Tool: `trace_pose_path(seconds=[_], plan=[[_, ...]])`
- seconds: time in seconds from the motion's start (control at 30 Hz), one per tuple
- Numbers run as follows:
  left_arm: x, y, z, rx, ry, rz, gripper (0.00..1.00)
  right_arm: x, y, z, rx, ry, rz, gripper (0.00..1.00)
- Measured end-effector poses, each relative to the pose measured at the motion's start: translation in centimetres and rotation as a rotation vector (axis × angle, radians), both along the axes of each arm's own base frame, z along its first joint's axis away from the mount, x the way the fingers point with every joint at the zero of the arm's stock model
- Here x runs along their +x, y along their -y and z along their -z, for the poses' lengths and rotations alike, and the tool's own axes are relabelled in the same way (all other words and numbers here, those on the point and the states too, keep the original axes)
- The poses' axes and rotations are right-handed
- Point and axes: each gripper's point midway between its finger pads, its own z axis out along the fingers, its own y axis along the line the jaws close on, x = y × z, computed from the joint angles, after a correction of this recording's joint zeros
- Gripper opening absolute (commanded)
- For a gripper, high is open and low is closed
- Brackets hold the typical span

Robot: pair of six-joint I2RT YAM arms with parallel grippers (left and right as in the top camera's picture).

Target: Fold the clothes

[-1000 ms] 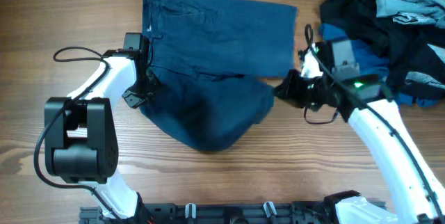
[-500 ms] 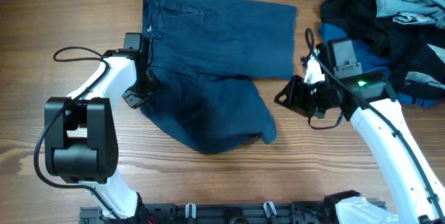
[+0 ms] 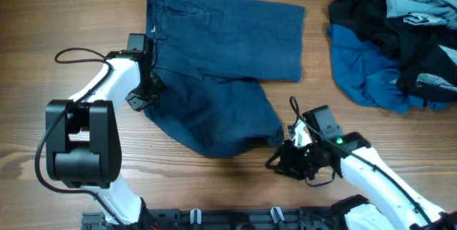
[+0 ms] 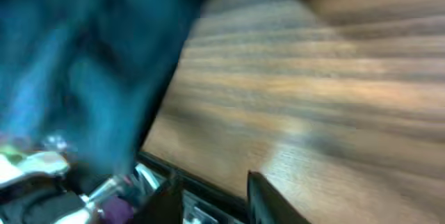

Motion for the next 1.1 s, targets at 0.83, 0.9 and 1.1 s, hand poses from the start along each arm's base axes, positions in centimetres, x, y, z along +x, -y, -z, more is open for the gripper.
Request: trace_pose_path(seconds=[0.83, 0.9, 1.1], plan=[[0.1, 0.0, 0.0, 0.0, 0.002, 0.0, 0.04, 12.4, 0.1, 2.3, 0.021, 0.297, 0.301, 0.27], [0.1, 0.0, 0.0, 0.0, 0.003, 0.0, 0.04, 12.8, -0.7, 1.8, 0.033, 0.352, 0.27, 0.26], [0.1, 0.0, 0.0, 0.0, 0.003, 0.0, 0.04, 10.9, -3.6, 2.3, 0.029, 0.381, 0.138, 0.21]])
